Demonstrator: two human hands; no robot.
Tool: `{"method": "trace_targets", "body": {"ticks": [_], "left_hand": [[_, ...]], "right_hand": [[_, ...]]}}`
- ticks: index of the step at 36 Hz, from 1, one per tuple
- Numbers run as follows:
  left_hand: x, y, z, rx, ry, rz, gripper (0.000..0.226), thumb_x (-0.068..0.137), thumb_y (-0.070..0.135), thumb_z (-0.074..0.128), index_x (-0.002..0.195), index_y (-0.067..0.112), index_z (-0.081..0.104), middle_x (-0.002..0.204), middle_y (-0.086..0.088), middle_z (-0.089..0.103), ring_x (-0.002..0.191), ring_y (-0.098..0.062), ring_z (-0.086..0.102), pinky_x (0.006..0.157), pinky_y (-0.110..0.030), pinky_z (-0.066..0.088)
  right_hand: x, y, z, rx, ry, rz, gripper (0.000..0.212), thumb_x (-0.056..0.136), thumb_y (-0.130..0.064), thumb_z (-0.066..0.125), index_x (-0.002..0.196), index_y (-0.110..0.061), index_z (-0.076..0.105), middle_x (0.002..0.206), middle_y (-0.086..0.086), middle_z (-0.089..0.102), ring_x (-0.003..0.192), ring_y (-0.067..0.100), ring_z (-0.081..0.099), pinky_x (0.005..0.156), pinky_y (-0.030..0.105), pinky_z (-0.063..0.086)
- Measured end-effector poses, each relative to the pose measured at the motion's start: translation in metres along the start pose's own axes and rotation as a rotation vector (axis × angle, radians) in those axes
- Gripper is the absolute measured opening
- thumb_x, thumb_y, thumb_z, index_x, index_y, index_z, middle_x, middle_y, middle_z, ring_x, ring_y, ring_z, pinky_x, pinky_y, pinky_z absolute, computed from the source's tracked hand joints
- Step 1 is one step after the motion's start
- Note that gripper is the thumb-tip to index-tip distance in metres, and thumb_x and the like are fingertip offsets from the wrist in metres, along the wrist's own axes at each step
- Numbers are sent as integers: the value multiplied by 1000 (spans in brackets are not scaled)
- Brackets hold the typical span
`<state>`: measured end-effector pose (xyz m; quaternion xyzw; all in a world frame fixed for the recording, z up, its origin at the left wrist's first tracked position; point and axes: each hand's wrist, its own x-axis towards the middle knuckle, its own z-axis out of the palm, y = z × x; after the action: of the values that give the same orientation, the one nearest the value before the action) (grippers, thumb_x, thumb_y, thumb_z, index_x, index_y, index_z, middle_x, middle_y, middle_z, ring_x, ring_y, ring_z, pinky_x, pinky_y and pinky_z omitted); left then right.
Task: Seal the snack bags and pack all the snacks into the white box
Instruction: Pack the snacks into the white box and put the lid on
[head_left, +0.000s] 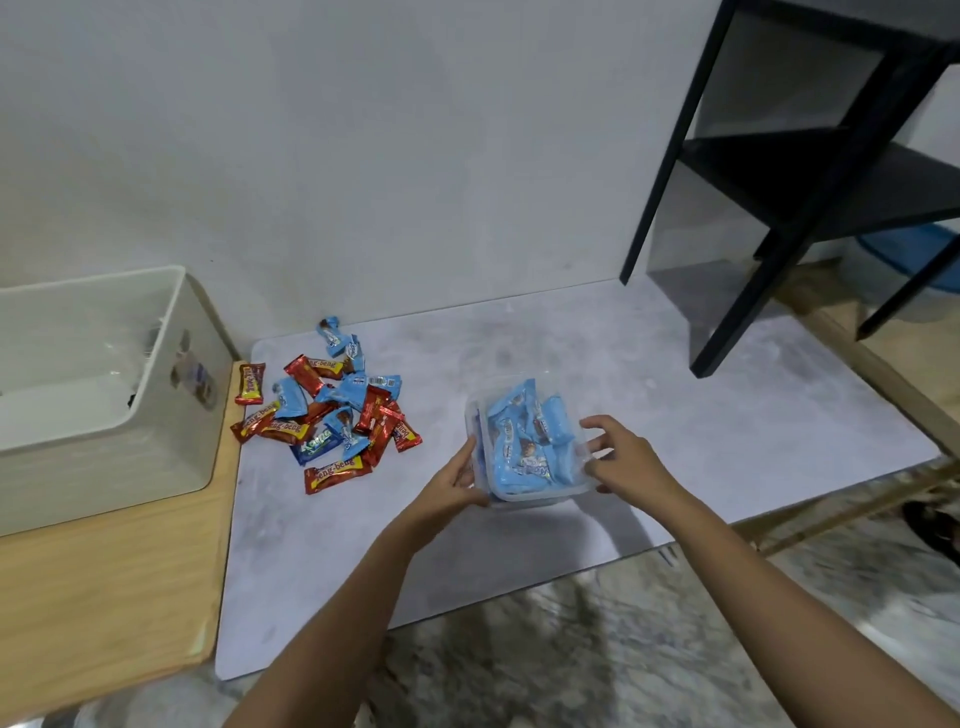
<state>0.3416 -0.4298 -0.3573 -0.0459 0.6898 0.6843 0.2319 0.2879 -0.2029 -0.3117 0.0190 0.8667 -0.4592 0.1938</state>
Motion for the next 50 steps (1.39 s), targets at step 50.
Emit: {"method": "trace_targets", "body": {"ticks": [50], "left_hand": [[-208,143,-389,-26,555,304,60,92,14,54,142,35,30,115,-17,57,107,-21,61,89,-35,52]], "right_hand": [[36,-384,260,215,-406,-472,55,91,-26,57,139,-37,33,105,-4,60,99,10,60,93,39,49]]}}
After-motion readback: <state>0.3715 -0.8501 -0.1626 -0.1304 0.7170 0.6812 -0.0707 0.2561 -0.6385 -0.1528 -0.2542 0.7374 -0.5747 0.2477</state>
